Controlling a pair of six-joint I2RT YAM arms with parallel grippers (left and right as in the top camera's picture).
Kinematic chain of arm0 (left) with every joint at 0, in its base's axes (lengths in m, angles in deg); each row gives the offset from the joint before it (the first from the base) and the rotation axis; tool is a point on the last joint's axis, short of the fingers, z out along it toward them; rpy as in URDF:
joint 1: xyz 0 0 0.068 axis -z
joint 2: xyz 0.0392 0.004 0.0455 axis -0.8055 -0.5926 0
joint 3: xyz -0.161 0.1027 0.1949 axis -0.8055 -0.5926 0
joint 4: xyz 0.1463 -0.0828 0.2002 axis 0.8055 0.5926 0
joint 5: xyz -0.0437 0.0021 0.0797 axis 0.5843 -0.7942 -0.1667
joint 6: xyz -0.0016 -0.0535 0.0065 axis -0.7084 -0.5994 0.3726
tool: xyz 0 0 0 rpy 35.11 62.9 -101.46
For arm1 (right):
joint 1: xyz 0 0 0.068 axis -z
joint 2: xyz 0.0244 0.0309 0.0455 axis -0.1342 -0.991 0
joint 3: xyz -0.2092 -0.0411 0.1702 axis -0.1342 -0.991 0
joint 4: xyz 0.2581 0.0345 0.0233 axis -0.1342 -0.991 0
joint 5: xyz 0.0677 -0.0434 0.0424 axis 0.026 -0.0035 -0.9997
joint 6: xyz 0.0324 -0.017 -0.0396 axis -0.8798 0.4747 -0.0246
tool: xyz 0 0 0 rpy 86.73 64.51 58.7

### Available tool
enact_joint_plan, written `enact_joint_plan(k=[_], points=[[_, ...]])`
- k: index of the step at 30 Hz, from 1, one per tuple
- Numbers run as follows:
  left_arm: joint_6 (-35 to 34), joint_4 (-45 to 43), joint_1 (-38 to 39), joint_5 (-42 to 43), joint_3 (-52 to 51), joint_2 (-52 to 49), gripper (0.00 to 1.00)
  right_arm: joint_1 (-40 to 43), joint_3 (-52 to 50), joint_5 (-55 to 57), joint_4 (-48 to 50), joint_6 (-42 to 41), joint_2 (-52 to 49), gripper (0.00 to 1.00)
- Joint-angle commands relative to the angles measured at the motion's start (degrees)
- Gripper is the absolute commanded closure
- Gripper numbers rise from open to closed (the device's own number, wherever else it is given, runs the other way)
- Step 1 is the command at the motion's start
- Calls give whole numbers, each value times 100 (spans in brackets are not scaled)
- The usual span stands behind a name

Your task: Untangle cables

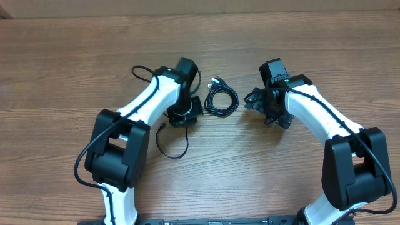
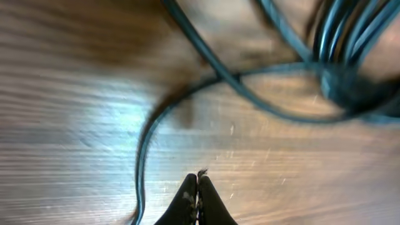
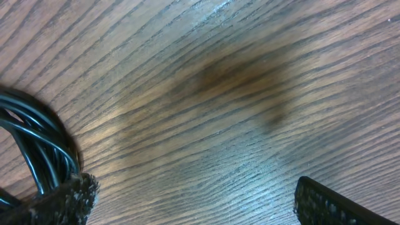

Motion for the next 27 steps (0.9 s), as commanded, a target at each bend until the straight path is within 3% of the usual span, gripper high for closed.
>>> enact_joint_plan(k=[1, 2, 8, 10, 12, 13, 14, 18, 27], points=[[560, 306, 105, -791, -138, -15, 96, 7, -2, 15, 15, 26, -20, 0], [378, 501, 61, -1447, -138, -15, 96, 7, -2, 15, 15, 26, -20, 0], [374, 765, -393, -1875, -138, -15, 93, 7, -2, 15, 15, 26, -20, 0], [573, 662, -660, -1818, -138, -15, 68, 7, -2, 15, 17, 26, -20, 0], [1091, 557, -861, -1392, -138, -15, 55, 7, -2, 15, 17, 26, -20, 0], [1733, 483, -1038, -929, -138, -15, 43, 7, -2, 15, 17, 26, -20, 0], [1880, 468, -1093, -855, -138, -15, 40, 7, -2, 15, 15, 26, -20, 0], [2199, 496, -1366, -922, -138, -15, 39, 7, -2, 15, 17, 26, -20, 0], [2361, 953, -1349, -944, -422, -15, 51, 7, -2, 15, 15, 26, -20, 0]])
